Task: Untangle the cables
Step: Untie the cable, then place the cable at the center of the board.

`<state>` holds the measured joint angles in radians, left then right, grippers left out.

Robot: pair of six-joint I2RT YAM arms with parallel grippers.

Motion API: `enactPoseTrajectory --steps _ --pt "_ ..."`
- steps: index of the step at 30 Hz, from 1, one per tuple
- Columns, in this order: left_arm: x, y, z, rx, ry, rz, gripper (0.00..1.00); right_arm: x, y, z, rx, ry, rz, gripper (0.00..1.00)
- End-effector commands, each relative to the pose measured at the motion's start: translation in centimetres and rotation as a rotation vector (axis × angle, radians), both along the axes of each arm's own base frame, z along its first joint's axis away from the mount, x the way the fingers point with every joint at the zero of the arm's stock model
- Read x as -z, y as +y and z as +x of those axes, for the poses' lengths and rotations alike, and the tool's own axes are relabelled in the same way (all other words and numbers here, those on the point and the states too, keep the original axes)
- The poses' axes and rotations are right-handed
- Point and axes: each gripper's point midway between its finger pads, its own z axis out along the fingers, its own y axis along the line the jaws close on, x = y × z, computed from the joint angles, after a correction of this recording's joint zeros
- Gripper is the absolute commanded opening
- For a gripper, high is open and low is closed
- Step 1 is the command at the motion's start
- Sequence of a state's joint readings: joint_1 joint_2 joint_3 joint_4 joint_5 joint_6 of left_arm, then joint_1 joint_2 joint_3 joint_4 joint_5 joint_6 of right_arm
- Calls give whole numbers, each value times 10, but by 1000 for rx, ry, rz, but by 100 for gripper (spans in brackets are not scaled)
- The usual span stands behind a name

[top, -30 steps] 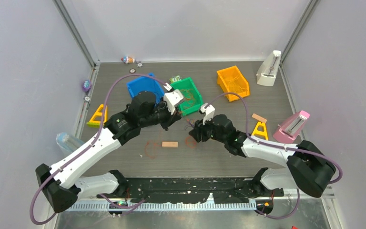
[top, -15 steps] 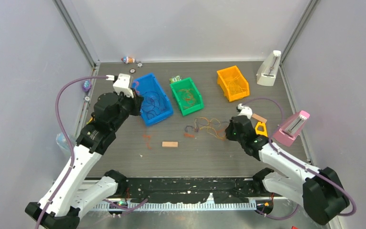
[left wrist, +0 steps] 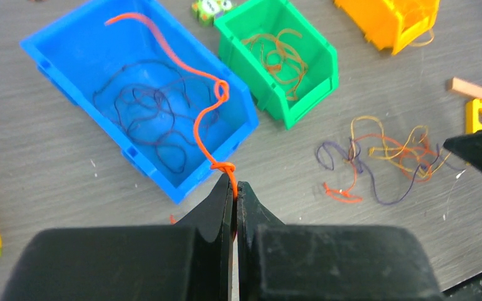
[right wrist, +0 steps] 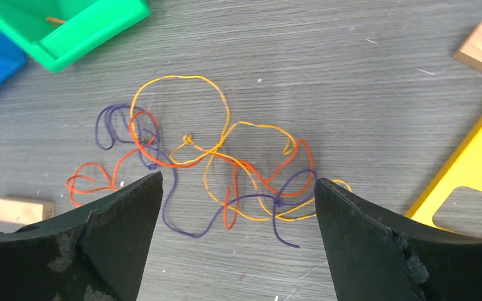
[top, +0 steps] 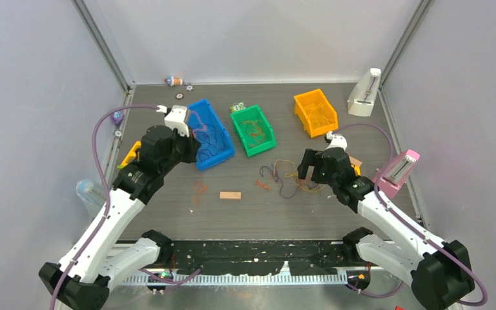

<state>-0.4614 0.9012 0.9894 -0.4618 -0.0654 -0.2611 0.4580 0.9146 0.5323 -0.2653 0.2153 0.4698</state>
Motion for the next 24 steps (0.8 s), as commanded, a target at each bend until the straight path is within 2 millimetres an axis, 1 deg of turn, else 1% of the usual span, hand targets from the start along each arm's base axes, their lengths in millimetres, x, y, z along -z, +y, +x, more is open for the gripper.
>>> enactPoseTrajectory --steps 1,2,4,7,10,12,14,15,16,17,18,19,20,21,22,23,24 --pt "42 3 -14 -6 145 23 0 -22 24 6 -156 -18 5 95" --pt "51 3 -18 0 173 30 0 -25 33 6 -220 -29 17 95" --pt "69 5 -30 15 244 50 0 -31 42 6 -261 -48 19 95" --pt "91 8 -48 31 348 71 0 -37 45 10 -272 -62 16 95" --pt "118 -1 -70 88 481 48 0 -37 56 9 -316 -53 48 95" --pt "136 -7 -79 112 558 31 0 -38 64 8 -347 -51 75 95" --pt "152 -13 -84 125 603 6 0 -40 76 6 -397 -48 99 95" --pt "157 -17 -84 132 612 -7 0 -39 86 2 -439 -38 105 95" --pt "163 -19 -84 134 619 -19 0 -42 91 1 -458 -41 107 95" --pt "167 -21 -82 136 616 -28 0 -39 101 -4 -497 -31 99 95" --pt "171 -22 -81 136 619 -32 0 -43 106 -4 -512 -40 94 95" --pt "175 -22 -80 134 625 -29 0 -40 115 -10 -543 -30 83 95" --pt "177 -22 -79 132 632 -25 0 -43 121 -11 -557 -36 84 95" --pt "181 -20 -78 121 636 -12 3 -42 133 -16 -590 -33 85 95" --pt "184 -17 -78 112 638 2 9 -47 140 -16 -602 -45 97 95" --pt "188 -14 -77 99 637 21 23 -44 149 -21 -625 -33 98 95" --pt "190 -10 -76 84 638 39 37 -47 154 -21 -632 -41 110 95"
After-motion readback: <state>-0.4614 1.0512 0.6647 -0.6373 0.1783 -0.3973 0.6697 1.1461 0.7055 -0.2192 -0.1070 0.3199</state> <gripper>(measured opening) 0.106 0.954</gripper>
